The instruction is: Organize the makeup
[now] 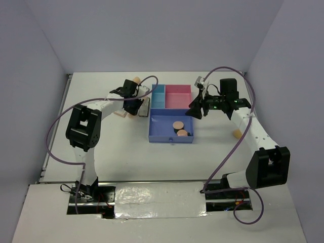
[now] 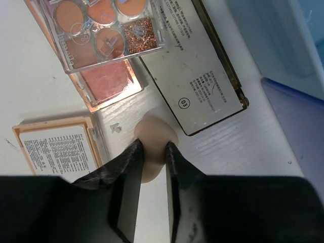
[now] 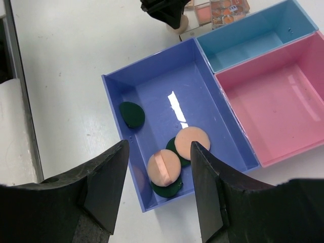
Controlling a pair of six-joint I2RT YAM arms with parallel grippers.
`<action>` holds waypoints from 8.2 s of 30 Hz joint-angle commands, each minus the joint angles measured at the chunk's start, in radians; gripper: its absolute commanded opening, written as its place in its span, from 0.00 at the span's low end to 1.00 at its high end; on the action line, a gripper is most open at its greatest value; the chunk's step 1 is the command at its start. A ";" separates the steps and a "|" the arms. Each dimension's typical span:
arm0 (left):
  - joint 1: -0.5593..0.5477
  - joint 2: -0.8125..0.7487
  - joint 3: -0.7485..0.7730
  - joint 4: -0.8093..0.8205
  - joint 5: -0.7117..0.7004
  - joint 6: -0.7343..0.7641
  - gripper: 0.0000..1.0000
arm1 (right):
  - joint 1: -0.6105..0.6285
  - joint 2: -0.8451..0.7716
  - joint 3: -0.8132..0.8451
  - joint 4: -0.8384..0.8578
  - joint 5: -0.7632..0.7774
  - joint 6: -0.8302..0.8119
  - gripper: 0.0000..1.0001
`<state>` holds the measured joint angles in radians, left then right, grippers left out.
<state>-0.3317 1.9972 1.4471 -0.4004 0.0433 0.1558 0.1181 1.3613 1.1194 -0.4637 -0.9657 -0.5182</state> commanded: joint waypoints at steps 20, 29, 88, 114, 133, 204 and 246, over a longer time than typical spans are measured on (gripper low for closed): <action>-0.004 -0.402 -0.206 0.277 0.208 -0.258 0.00 | -0.086 -0.068 0.020 0.099 0.012 0.136 0.56; -0.006 -0.264 -0.068 0.561 0.411 -0.554 0.00 | -0.110 -0.088 0.008 0.152 0.082 0.241 0.55; 0.026 -0.302 -0.075 0.571 0.366 -0.628 0.13 | -0.235 -0.046 -0.009 0.000 0.415 0.181 1.00; 0.488 -0.845 -0.691 0.471 0.334 -0.483 0.86 | -0.359 0.200 0.108 -0.273 0.834 0.354 0.81; 0.505 -0.879 -0.680 0.474 0.372 -0.478 0.85 | -0.465 0.349 0.125 -0.362 0.944 0.345 0.71; 0.528 -0.923 -0.772 0.534 0.349 -0.384 0.85 | 0.078 0.728 0.703 -0.096 0.426 0.265 0.33; 0.528 -0.939 -0.769 0.548 0.380 -0.400 0.84 | -0.253 0.674 0.611 -0.190 0.906 0.518 0.63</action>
<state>0.1940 1.0824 0.6800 0.1051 0.3985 -0.2604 -0.1223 2.0113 1.6897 -0.5972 -0.0998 -0.0647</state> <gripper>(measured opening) 0.844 0.633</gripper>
